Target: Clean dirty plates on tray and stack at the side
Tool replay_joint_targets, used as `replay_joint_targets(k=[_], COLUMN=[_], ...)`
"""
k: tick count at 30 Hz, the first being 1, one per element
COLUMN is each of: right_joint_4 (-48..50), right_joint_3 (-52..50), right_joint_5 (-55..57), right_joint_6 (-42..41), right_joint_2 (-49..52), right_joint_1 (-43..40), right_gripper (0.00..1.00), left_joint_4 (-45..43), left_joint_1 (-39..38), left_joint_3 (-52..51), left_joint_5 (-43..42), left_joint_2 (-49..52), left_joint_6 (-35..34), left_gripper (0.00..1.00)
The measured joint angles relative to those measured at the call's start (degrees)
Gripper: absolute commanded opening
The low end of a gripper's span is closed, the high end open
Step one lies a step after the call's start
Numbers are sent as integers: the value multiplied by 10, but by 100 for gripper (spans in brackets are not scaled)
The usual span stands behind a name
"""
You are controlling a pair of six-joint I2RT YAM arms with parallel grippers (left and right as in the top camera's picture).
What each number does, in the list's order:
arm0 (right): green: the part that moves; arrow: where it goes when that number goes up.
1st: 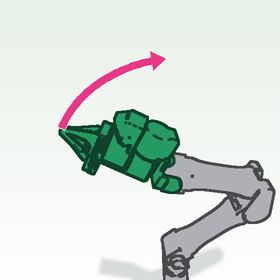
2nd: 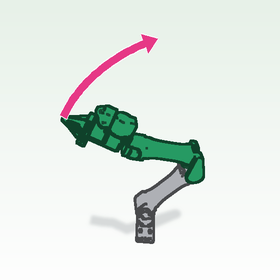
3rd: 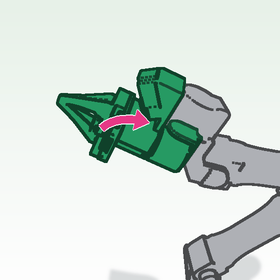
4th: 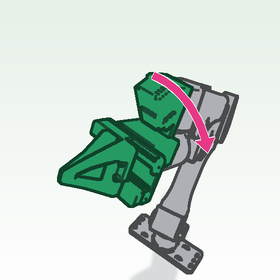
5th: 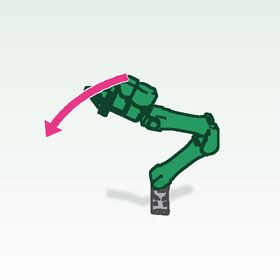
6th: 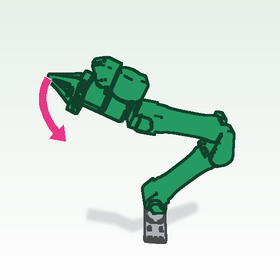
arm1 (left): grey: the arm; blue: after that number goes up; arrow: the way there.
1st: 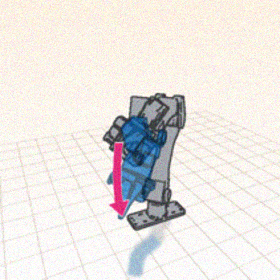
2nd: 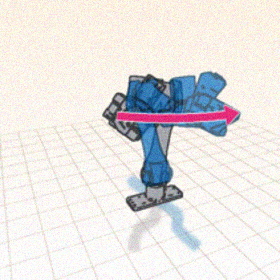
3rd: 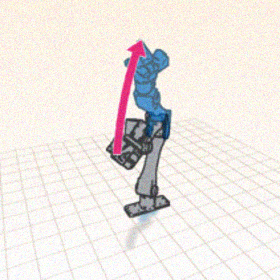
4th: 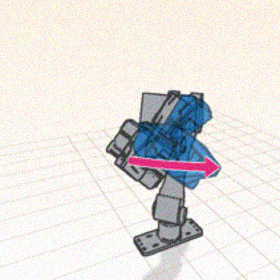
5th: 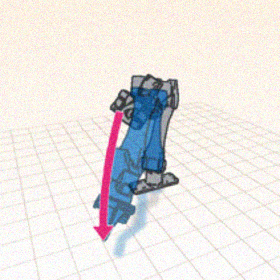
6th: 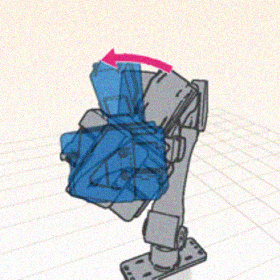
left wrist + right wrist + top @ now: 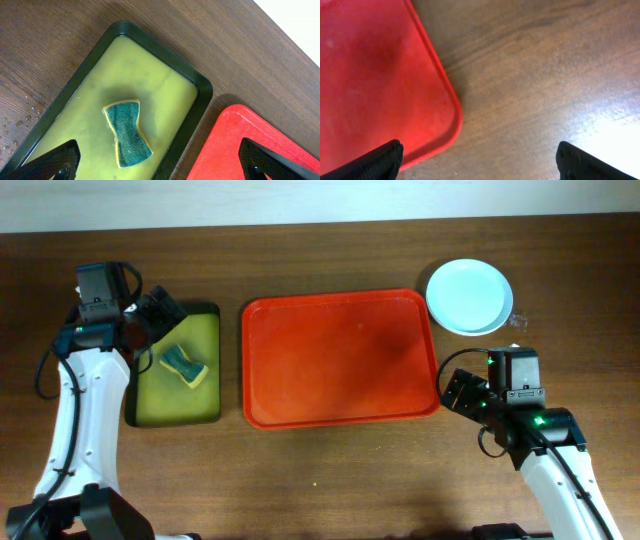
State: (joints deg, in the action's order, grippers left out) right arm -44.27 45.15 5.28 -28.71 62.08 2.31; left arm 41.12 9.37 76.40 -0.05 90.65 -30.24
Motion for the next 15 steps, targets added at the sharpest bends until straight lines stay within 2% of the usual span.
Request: replay_joint_targets(k=[7, 12, 13, 15], right_joint_4=[-4, 150, 160, 165], right_joint_3=[-34, -215, -264, -312], right_joint_5=[12, 15, 16, 16], right_joint_6=[0, 1, 1, 0], right_joint_2=[-20, -240, -331, -449], right_joint_1=[0, 0, 0, 0], right_gripper=[99, 99, 99, 99], left_joint_4=[-1, 2, 1, 3], left_joint_1=[0, 0, 0, 0], left_joint_3=[0, 0, 0, 0], left_joint_5=[0, -1, 0, 0], left_joint_2=[0, 0, 0, 0], left_joint_6=[0, 0, 0, 0], left_gripper=[100, 100, 99, 99])
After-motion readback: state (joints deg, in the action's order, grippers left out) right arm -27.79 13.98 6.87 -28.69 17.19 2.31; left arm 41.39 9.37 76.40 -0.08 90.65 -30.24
